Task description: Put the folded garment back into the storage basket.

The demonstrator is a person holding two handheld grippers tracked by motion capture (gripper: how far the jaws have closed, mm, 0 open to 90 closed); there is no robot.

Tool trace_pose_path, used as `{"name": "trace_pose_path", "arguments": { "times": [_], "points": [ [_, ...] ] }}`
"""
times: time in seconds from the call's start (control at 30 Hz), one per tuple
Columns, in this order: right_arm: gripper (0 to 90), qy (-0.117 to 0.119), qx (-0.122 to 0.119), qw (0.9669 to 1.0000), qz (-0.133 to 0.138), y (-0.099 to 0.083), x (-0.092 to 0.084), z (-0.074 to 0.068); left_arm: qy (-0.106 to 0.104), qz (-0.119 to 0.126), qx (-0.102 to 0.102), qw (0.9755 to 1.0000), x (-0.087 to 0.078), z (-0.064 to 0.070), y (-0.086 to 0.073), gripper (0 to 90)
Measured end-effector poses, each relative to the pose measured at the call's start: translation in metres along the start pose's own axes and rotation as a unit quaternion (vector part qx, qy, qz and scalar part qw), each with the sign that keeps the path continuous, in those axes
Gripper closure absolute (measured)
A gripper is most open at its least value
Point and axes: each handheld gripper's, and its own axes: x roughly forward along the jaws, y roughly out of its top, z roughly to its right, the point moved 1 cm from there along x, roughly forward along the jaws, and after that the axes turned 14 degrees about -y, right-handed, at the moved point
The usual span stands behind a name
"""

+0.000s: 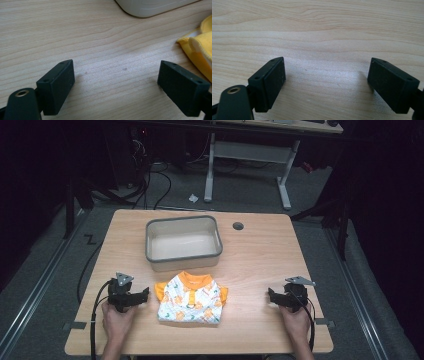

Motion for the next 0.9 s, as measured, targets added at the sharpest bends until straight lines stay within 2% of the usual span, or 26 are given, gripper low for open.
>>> {"name": "trace_pose_path", "arguments": {
  "times": [0.4,0.5,0.63,0.67,0.7,0.8,0.83,0.87,0.9],
  "points": [
    [16.1,0.000,0.000,1.0000,0.001,0.000,0.000,0.000,0.000,0.000,-0.001,1.0000,0.000,0.000,0.000,14.5],
    [16.1,0.000,0.001,1.0000,0.002,0.000,0.000,0.000,-0.003,-0.003,0.001,1.0000,-0.001,0.000,0.000,15.0],
    [16.6,0.002,0.000,1.0000,0.002,0.000,0.000,0.000,-0.009,-0.002,-0.005,0.9999,-0.003,-0.002,0.000,15.2],
    [16.8,0.002,0.000,1.0000,0.002,0.000,0.000,0.000,-0.022,0.003,-0.020,0.9995,-0.005,-0.003,0.000,15.5],
    [16.9,0.002,-0.002,1.0000,0.003,0.000,0.000,0.000,-0.031,0.006,-0.024,0.9992,-0.007,-0.003,0.001,15.5],
    [17.1,0.002,-0.002,1.0000,0.003,0.000,0.000,0.000,-0.042,0.021,-0.029,0.9985,-0.014,-0.003,0.003,16.3],
    [17.2,0.002,-0.002,1.0000,0.004,0.000,0.000,0.000,-0.052,0.023,-0.032,0.9979,-0.017,-0.003,0.004,15.9],
    [17.4,0.002,-0.002,1.0000,0.004,0.000,0.000,0.000,-0.052,0.023,-0.032,0.9979,-0.017,-0.003,0.004,14.4],
    [17.5,0.002,-0.002,1.0000,0.005,0.000,0.000,0.000,-0.072,0.032,-0.038,0.9961,-0.024,-0.001,0.006,14.3]
  ]
}}
